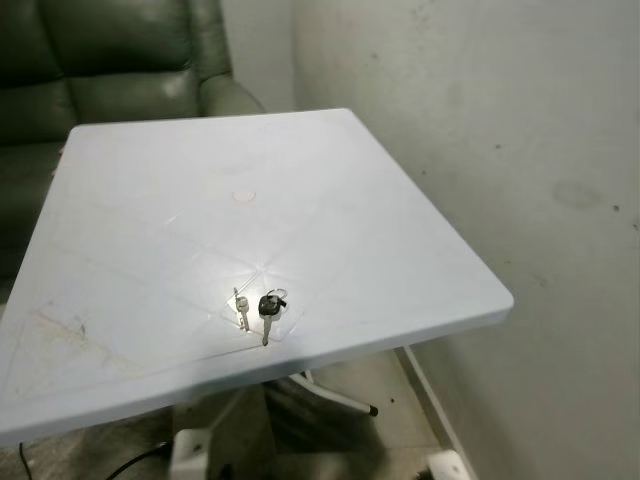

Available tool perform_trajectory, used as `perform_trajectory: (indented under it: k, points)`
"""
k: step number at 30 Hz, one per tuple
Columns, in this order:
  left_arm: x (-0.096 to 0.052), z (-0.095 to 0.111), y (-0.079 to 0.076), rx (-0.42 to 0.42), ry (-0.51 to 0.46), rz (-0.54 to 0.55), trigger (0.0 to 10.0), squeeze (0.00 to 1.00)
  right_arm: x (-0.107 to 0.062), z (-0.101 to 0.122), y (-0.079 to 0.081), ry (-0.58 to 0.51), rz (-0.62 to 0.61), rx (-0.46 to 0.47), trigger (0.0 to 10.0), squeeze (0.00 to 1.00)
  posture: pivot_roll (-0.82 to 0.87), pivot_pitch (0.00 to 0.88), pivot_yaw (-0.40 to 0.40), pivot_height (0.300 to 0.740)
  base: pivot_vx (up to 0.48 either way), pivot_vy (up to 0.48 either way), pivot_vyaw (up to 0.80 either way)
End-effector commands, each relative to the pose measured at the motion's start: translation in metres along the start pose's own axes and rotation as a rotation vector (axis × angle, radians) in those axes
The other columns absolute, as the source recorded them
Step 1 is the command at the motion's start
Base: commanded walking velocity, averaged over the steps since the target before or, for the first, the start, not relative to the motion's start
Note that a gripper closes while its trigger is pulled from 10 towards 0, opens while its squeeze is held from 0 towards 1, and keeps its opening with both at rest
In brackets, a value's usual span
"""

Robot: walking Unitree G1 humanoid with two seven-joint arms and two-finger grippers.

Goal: Hang keys on a hook

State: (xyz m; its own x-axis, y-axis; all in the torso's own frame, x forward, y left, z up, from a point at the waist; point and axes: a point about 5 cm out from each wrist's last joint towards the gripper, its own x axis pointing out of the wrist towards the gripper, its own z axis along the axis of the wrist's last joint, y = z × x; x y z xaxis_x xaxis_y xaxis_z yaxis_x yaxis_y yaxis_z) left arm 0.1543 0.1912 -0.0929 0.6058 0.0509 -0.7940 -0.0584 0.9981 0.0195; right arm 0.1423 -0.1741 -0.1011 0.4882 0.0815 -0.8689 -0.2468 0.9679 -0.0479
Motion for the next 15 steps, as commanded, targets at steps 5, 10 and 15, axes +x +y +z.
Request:
perform_trajectory:
  k: [5,10,15]
  points:
    - [0.0004,-0.0006,-0.0063,0.001,0.001,-0.008,10.0,0.00,-0.0020,-0.0075,-0.0053,0.028,-0.011,0.000,10.0,0.00,-0.07,0.000,-0.016,0.728,0.000,0.000,0.80]
    - [0.0003,-0.0013,-0.0071,-0.002,0.005,-0.008,10.0,0.00,-0.0025,-0.0087,-0.0062,0.030,-0.010,0.018,10.0,0.00,-0.07,0.000,-0.019,0.728,0.000,0.000,0.64]
    - [-0.0001,-0.0026,-0.0082,-0.001,0.007,-0.012,10.0,0.00,-0.0031,-0.0109,-0.0067,0.032,-0.009,0.032,10.0,0.00,-0.07,0.000,-0.021,0.728,0.000,0.000,0.00]
